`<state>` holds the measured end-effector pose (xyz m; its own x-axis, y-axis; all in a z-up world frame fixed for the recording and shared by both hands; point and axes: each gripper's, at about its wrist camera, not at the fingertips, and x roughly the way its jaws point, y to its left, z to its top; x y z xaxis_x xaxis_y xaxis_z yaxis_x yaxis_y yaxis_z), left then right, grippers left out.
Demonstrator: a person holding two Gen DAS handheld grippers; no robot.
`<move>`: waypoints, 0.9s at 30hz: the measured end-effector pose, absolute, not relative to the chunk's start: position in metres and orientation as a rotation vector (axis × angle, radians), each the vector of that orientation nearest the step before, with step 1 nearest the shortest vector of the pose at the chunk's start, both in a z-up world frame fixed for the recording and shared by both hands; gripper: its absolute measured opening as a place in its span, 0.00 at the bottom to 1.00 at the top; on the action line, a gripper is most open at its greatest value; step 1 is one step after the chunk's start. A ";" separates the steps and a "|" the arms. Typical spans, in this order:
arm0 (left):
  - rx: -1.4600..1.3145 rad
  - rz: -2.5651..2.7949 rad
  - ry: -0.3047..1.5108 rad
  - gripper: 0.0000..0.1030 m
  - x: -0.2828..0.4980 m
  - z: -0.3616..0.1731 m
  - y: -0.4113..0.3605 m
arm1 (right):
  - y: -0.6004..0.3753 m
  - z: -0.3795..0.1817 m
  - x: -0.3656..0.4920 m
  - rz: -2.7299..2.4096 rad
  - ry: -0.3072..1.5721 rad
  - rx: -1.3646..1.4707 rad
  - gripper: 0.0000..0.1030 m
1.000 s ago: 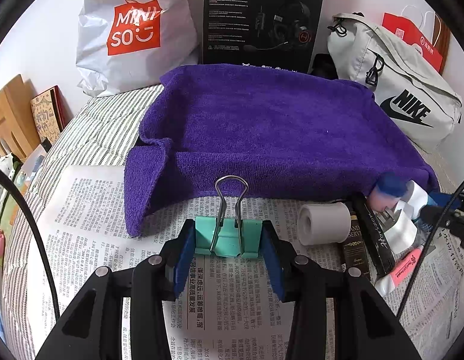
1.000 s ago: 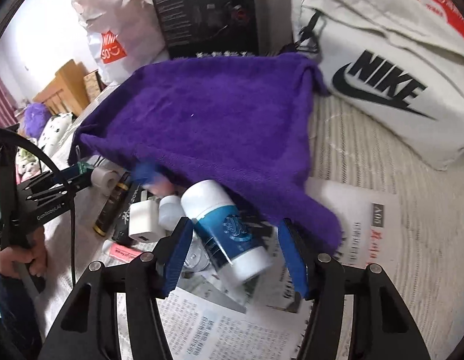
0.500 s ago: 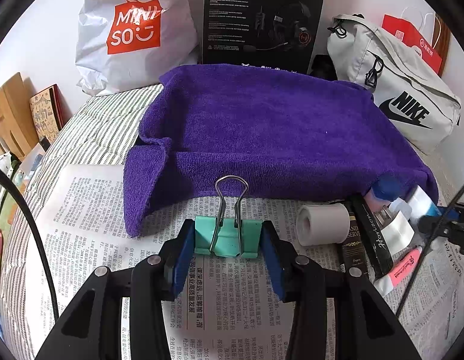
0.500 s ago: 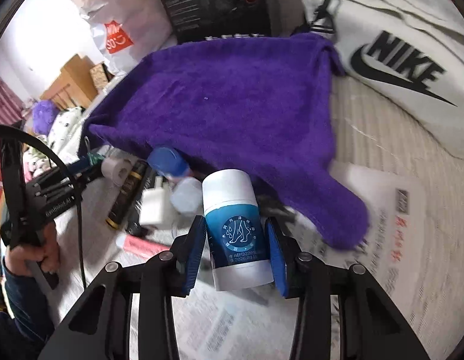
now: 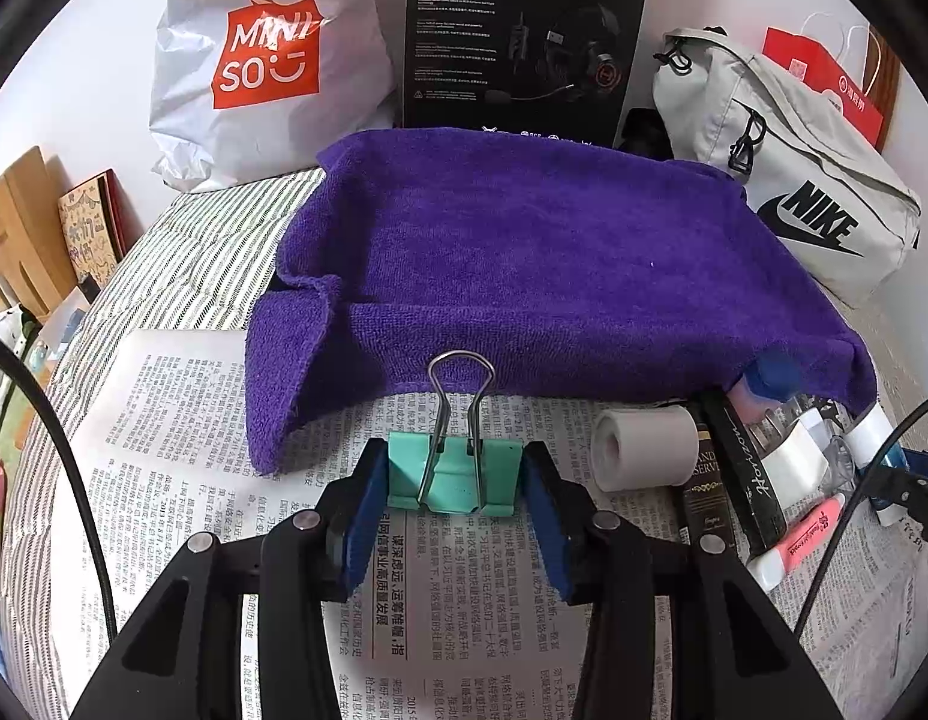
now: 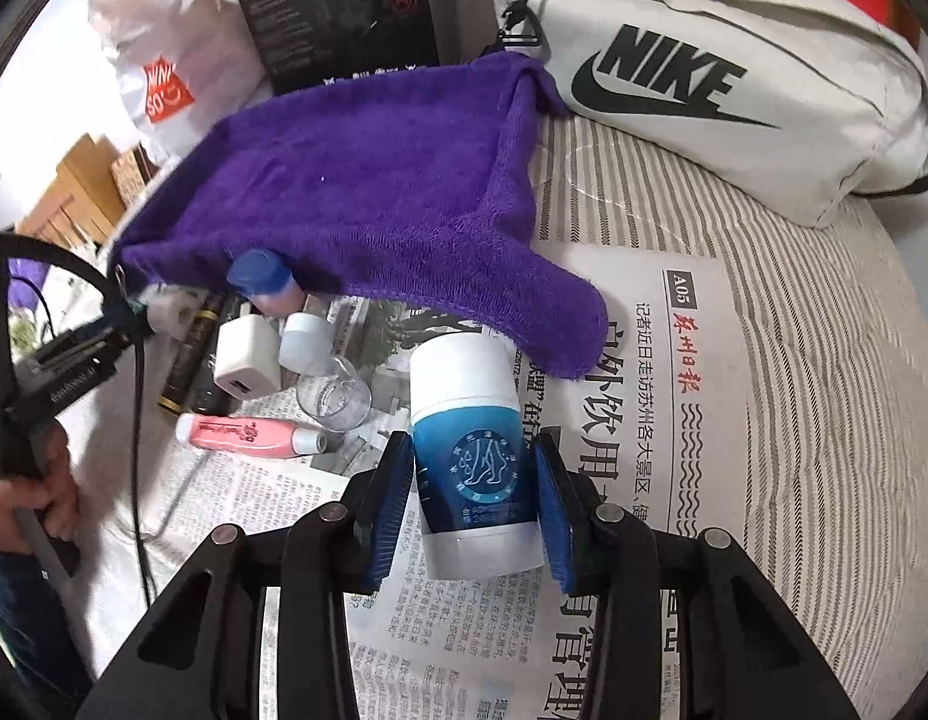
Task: Organize rigid objects
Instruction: 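Carry the balm stick onto the purple towel and open the right gripper while the left carries the clip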
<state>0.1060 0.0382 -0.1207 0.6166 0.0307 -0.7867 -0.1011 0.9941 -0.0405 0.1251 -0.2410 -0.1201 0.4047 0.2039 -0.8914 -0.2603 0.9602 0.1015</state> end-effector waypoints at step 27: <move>-0.082 0.076 0.903 0.41 0.106 -0.121 0.037 | -0.233 -0.123 0.105 0.263 0.930 -0.115 0.35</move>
